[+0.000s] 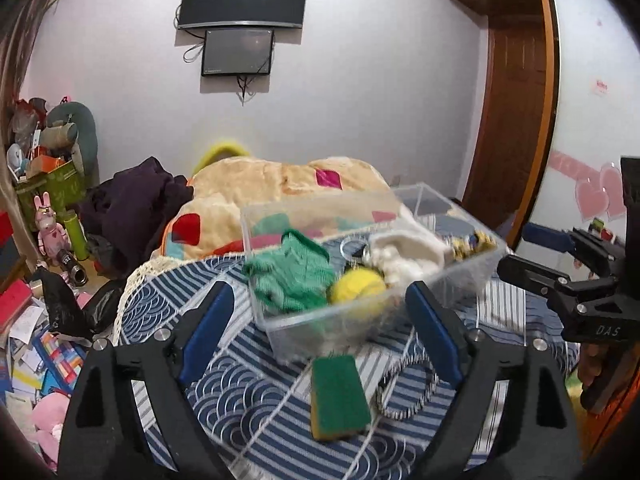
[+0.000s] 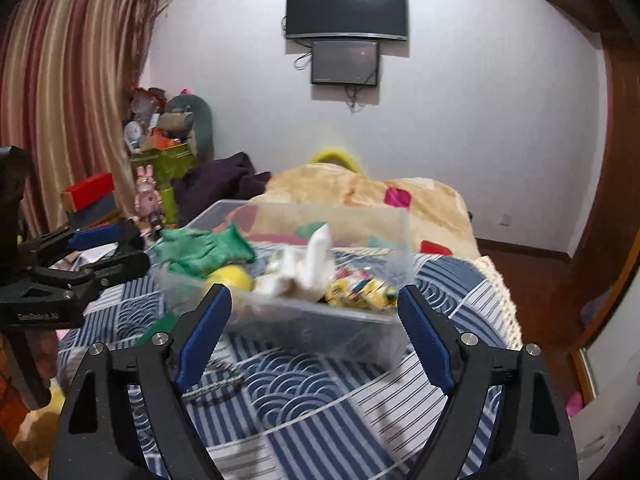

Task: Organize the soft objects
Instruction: 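Release the glove and scrunchie into the clear box with both grippers, then grasp the green sponge with the left gripper while the right grasps the braided bracelet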

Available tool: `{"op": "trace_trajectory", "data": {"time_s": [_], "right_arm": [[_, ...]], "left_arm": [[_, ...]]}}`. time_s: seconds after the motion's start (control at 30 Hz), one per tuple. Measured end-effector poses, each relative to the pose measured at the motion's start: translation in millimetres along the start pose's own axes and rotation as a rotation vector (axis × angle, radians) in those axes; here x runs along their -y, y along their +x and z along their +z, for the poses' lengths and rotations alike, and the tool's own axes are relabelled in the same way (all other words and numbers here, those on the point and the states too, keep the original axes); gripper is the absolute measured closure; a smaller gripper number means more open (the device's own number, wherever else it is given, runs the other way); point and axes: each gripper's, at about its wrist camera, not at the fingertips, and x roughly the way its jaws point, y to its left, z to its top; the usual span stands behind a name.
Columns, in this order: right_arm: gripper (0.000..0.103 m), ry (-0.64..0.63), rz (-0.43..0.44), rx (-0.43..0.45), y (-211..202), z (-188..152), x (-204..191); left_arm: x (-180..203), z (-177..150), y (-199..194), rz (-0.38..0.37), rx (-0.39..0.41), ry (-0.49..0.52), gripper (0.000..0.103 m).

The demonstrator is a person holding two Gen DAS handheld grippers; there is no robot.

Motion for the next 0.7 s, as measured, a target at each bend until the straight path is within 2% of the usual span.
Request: {"op": "trace_trajectory", "data": {"time_s": [0.2, 0.33, 0.43, 0.5, 0.57, 0.6, 0.67, 0.7], "right_arm": [[0.020, -0.032, 0.073, -0.081, 19.8, -19.6, -24.6], [0.020, -0.051, 0.138, -0.162, 38.0, -34.5, -39.2], [0.020, -0.053, 0.189, -0.238, 55.5, -42.2, -48.6], [0.020, -0.052, 0.208, -0.262, 61.0, -45.0, -52.3], [0.021, -0.064, 0.217, -0.287, 68.8, -47.4, -57.0], [0.024, -0.069, 0.219, -0.292, 68.8, -48.8, -58.8], [0.045, -0.093, 0.211, -0.299, 72.6, -50.4, -62.9], [0.048, -0.102, 0.202, -0.294, 72.7, -51.2, -63.6]], "left_arm": [[-1.8, -28.3, 6.4, 0.012, -0.081, 0.009, 0.015], [-7.1, -47.2, 12.8, -0.018, -0.139, -0.020, 0.015], [-7.2, -55.9, 18.2, -0.040, -0.172, -0.035, 0.027], [-7.2, -58.5, 26.0, -0.062, -0.205, -0.045, 0.040], [-6.6, -63.1, 32.7, -0.082, -0.230, -0.053, 0.048], [-5.8, -64.9, 35.9, -0.094, -0.241, -0.058, 0.053], [-2.7, -67.5, 39.2, -0.111, -0.253, -0.056, 0.061], [-0.3, -68.2, 40.1, -0.111, -0.254, -0.052, 0.062]]}}
